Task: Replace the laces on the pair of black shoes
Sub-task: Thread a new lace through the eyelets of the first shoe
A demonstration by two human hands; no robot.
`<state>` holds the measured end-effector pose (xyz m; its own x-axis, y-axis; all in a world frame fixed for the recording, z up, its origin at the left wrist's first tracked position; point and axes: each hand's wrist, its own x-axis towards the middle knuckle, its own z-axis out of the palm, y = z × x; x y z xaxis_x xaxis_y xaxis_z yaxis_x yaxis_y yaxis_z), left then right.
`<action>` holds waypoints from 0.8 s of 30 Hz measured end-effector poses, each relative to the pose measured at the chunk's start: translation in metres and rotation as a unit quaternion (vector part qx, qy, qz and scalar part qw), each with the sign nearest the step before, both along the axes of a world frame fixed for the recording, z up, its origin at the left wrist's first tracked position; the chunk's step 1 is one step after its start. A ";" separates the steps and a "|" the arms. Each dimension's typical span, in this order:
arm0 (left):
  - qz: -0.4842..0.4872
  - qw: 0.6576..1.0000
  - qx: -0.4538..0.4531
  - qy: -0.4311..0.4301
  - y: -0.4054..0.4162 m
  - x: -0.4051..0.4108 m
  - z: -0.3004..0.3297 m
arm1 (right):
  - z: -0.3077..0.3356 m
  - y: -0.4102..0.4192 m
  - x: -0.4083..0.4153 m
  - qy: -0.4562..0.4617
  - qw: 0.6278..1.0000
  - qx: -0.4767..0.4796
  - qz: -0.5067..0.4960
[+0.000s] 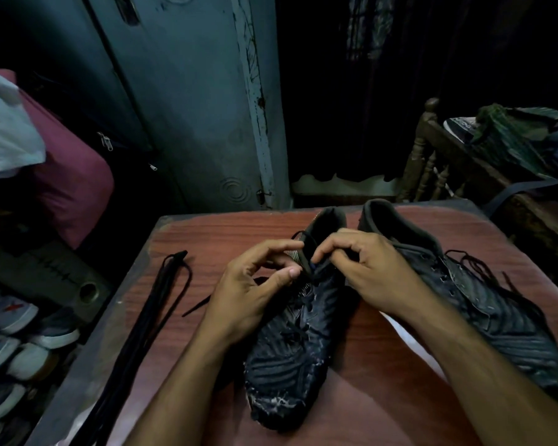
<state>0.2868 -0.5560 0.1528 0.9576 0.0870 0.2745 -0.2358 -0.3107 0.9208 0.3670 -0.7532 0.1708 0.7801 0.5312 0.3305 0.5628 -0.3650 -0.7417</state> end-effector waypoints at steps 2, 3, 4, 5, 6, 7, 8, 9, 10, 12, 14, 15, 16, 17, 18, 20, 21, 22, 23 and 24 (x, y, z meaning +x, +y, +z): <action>-0.006 1.000 -0.014 0.005 0.000 0.000 0.000 | 0.001 0.000 0.001 -0.003 1.000 -0.027 0.004; -0.009 1.000 -0.015 0.007 0.001 0.000 0.000 | 0.001 0.000 0.001 -0.004 0.999 -0.037 0.004; -0.013 1.000 -0.013 0.007 0.001 0.000 -0.001 | 0.001 0.000 0.001 -0.005 0.999 -0.044 0.002; -0.018 1.000 -0.012 0.006 0.001 0.000 -0.001 | 0.002 0.001 0.001 -0.005 0.999 -0.049 -0.002; -0.023 1.000 -0.012 0.006 0.000 0.000 0.000 | 0.002 0.001 0.001 -0.004 0.998 -0.055 -0.006; -0.029 1.000 -0.009 0.006 0.001 -0.001 0.000 | 0.003 0.001 0.000 -0.001 0.998 -0.060 -0.010; -0.032 0.999 0.001 0.005 0.001 -0.001 0.000 | 0.003 0.000 0.001 0.003 0.998 -0.065 -0.015; -0.033 0.999 0.016 0.001 0.001 -0.001 0.000 | 0.003 0.000 0.001 0.004 0.997 -0.068 -0.018; -0.033 0.999 0.031 -0.004 0.001 -0.001 0.000 | 0.003 -0.001 0.001 0.004 0.997 -0.068 -0.022; -0.032 0.999 0.041 -0.010 0.001 -0.001 -0.001 | 0.003 0.000 0.000 0.007 0.998 -0.061 -0.031; -0.034 0.999 0.032 -0.014 0.000 -0.001 0.000 | 0.003 0.001 -0.001 0.020 0.997 -0.060 -0.040; -0.033 0.999 0.035 -0.021 -0.001 -0.001 0.000 | 0.003 0.002 -0.002 0.025 0.997 -0.066 -0.042; -0.032 0.998 0.043 -0.029 -0.002 -0.002 0.001 | 0.003 0.003 -0.002 0.025 0.996 -0.076 -0.043; -0.031 0.998 0.049 -0.034 -0.003 -0.002 0.001 | 0.003 0.003 -0.001 0.028 0.995 -0.084 -0.046; -0.030 0.998 0.049 -0.035 -0.003 -0.002 0.002 | 0.003 0.004 0.000 0.036 0.994 -0.085 -0.050; -0.032 0.998 0.034 -0.029 -0.004 -0.002 0.003 | 0.006 0.003 0.001 0.053 0.993 -0.087 -0.053; -0.030 0.999 0.032 -0.025 -0.004 -0.003 0.003 | 0.008 0.004 0.001 0.055 0.993 -0.096 -0.049; -0.027 0.999 0.037 -0.020 -0.004 -0.003 0.003 | 0.010 0.005 0.002 0.056 0.991 -0.112 -0.040; -0.023 0.999 0.047 -0.015 -0.003 -0.003 0.003 | 0.014 0.005 0.003 0.058 0.989 -0.135 -0.027; -0.021 0.998 0.059 -0.009 -0.003 -0.002 0.003 | 0.018 0.005 0.004 0.059 0.985 -0.163 -0.011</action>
<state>0.2843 -0.5590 0.1554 0.9545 0.0140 0.2980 -0.2670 -0.4056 0.8742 0.3710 -0.7480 0.1890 0.8151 0.5770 0.0515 0.4692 -0.6054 -0.6429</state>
